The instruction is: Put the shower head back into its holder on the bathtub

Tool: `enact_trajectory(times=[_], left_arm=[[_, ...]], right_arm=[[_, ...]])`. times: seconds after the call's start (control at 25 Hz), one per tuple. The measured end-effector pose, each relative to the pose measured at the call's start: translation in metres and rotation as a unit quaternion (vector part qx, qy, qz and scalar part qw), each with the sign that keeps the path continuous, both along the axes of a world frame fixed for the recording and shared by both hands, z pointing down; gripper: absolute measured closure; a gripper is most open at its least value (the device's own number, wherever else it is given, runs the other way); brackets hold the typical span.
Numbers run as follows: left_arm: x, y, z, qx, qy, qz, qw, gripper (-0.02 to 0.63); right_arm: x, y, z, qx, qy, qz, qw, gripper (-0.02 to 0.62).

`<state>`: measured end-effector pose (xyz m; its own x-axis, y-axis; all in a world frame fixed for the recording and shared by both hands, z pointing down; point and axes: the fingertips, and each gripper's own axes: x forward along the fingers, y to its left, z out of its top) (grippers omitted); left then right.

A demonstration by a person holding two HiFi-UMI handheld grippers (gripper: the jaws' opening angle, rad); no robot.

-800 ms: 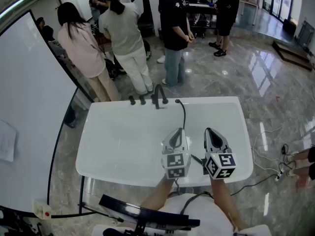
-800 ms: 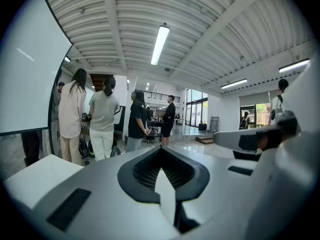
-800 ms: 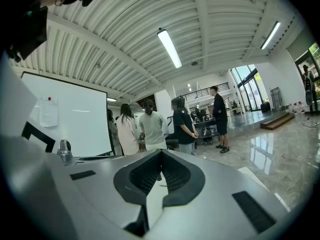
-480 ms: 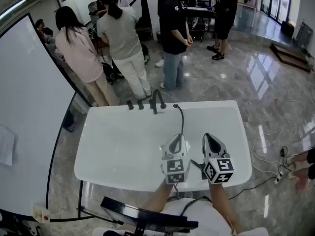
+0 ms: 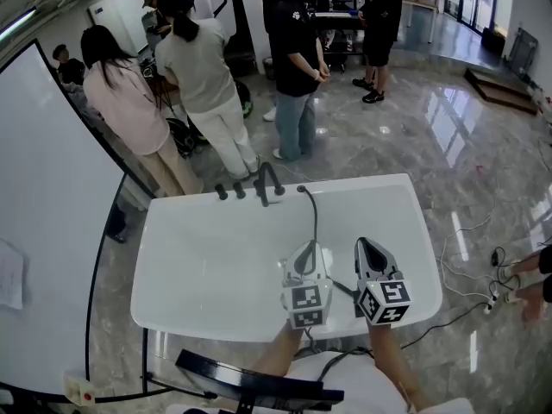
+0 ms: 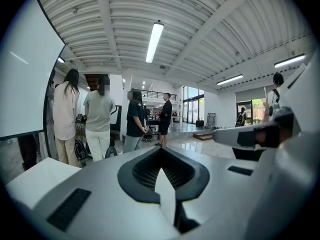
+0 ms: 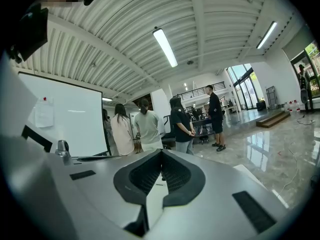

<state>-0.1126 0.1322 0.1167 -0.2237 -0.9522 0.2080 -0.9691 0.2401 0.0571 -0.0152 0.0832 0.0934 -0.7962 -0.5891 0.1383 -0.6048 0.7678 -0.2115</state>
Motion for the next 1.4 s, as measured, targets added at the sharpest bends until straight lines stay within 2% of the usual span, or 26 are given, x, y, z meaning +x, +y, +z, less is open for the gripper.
enact_trajectory(times=[0.28,0.4,0.52,0.72,0.96,1.12,1.28,1.4], left_arm=[[0.019,0.001,0.017,0.006,0.028,0.05,0.9983,0.603],[0.029,-0.004,0.029,-0.001,0.029,0.064,0.9975,0.603],[0.05,-0.005,0.047,-0.02,0.046,0.102,0.9936,0.603],[0.065,-0.015,0.067,-0.041,0.038,0.194,0.9793,0.603],[0.085,-0.024,0.1,-0.061,0.009,0.278,0.9587,0.603],[0.103,-0.022,0.124,-0.068,-0.005,0.316,0.9465,0.603],[0.114,-0.039,0.144,-0.061,-0.016,0.337,0.9394,0.603],[0.126,-0.046,0.163,-0.079,-0.004,0.362,0.929,0.603]], right_arm=[[0.024,0.011,-0.013,0.013,-0.029,0.015,0.999,0.588],[0.042,0.01,-0.013,0.026,-0.023,0.034,0.999,0.588],[0.065,0.014,0.0,0.012,-0.004,0.059,0.998,0.588],[0.084,0.018,0.021,0.005,0.002,0.12,0.993,0.588],[0.111,0.036,0.044,-0.003,-0.001,0.171,0.985,0.588],[0.133,0.056,0.064,-0.012,0.013,0.196,0.98,0.588],[0.151,0.052,0.083,-0.012,0.008,0.21,0.978,0.588],[0.159,0.046,0.096,-0.025,0.007,0.214,0.976,0.588]])
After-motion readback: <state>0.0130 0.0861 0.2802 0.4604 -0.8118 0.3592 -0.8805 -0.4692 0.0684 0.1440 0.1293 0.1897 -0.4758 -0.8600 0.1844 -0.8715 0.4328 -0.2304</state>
